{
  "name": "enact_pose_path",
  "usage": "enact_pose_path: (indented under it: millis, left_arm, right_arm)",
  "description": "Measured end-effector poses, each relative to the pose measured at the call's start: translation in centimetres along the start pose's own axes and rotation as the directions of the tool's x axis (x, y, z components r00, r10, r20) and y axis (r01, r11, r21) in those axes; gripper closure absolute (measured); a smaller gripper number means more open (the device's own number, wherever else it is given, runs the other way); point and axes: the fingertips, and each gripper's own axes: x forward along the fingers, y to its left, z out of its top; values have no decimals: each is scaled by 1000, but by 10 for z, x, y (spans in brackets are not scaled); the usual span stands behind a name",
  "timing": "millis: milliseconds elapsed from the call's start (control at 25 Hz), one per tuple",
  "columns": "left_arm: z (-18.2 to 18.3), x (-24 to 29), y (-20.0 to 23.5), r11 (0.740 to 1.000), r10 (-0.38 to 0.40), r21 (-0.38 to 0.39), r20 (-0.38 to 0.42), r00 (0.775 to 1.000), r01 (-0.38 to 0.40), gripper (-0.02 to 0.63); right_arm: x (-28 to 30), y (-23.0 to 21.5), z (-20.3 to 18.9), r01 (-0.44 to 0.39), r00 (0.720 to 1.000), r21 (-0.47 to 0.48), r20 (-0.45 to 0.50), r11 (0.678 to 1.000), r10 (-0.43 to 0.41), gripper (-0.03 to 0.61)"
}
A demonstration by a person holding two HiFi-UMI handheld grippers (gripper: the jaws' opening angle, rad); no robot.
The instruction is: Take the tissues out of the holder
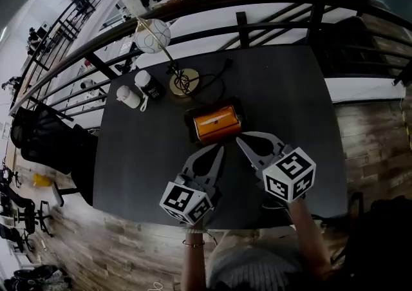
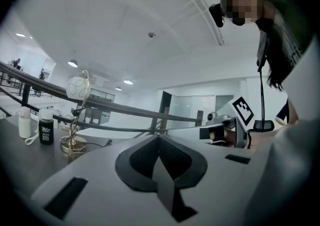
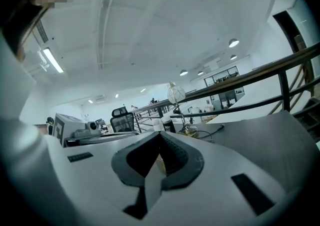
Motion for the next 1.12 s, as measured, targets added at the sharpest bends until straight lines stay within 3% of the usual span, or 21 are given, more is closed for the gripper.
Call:
enact_pose_path:
  millis: [480,1120]
  left_arm:
    - [0,-5,-44,997,-79,10,-1,997,79,606]
    - [6,-8,-54,997,-72,21,21,997,71,606]
  right_arm:
    - [-35,13,0,16,999,-69,39,997,-14,565]
    - [-43,21,-2,-5,999,-104,44,995,10,566]
